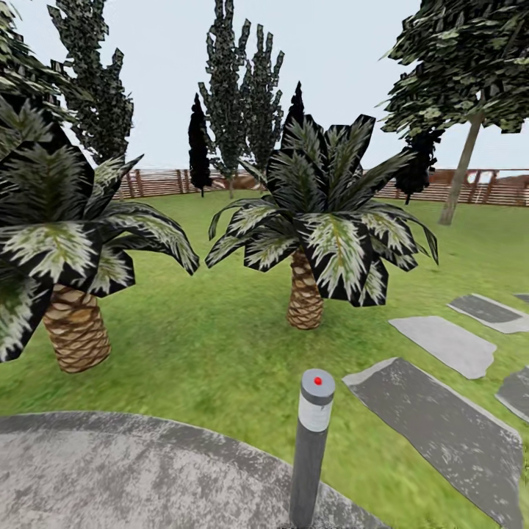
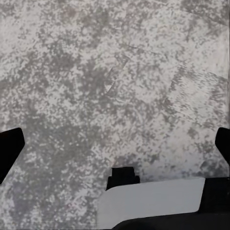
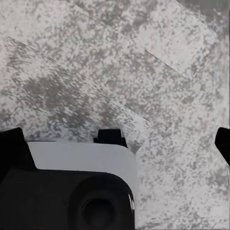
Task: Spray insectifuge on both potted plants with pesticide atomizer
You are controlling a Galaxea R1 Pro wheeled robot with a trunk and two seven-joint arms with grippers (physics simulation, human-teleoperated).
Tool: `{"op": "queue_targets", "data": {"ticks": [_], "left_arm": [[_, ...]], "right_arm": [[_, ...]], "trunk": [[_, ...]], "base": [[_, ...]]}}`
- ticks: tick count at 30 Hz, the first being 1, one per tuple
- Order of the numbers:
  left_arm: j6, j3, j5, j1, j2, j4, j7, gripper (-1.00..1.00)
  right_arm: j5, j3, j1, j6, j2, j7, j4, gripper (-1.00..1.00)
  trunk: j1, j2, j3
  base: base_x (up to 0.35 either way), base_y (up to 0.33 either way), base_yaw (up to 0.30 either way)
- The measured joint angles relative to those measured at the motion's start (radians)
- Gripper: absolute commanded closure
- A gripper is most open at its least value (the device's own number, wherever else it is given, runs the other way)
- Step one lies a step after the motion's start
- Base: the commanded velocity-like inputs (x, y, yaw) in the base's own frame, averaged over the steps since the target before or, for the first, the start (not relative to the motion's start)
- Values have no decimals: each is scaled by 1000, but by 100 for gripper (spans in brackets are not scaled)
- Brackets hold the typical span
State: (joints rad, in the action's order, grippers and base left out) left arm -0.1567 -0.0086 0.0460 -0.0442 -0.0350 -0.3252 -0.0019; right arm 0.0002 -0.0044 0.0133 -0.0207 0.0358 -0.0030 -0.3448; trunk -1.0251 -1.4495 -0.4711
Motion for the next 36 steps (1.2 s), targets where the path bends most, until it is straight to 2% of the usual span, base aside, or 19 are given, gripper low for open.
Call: {"op": "queue_targets", "data": {"ticks": [3,4,6,10,15,21,27,36], "left_arm": [[0,1,1,-32,-2,-14,0,-100],[-1,0,2,-66,0,-16,-1,-100],[-4,-1,2,-72,0,-13,-1,-100],[-15,-2,2,-67,-1,-9,-1,-100],[-26,-2,12,-64,-15,-3,0,-100],[-32,2,9,-64,-21,-3,1,-100],[-76,8,9,-64,-22,26,2,-100],[-81,5,12,-64,-20,35,1,-100]], "right_arm": [[-1,-1,0,-1,9,0,-66,-100],[-2,-1,0,-1,19,0,-150,-100],[-3,-1,0,-2,20,1,-179,-100],[-3,-1,0,-18,20,2,-182,-100],[0,0,0,-92,20,2,-171,-100],[-1,-1,0,-101,20,2,-148,-100],[-1,-1,0,-102,20,0,-147,-100],[-1,-1,0,-102,20,0,-145,-100]], "trunk": [[0,0,-1],[0,0,-1],[0,0,-1],[0,0,-1],[0,0,-1],[0,0,-1],[0,0,-1],[0,0,-1]], "base": [[0,0,-273],[0,0,-281],[0,0,-283],[0,0,-284],[0,0,-284],[0,0,-284],[0,0,-285],[0,0,-285]]}}
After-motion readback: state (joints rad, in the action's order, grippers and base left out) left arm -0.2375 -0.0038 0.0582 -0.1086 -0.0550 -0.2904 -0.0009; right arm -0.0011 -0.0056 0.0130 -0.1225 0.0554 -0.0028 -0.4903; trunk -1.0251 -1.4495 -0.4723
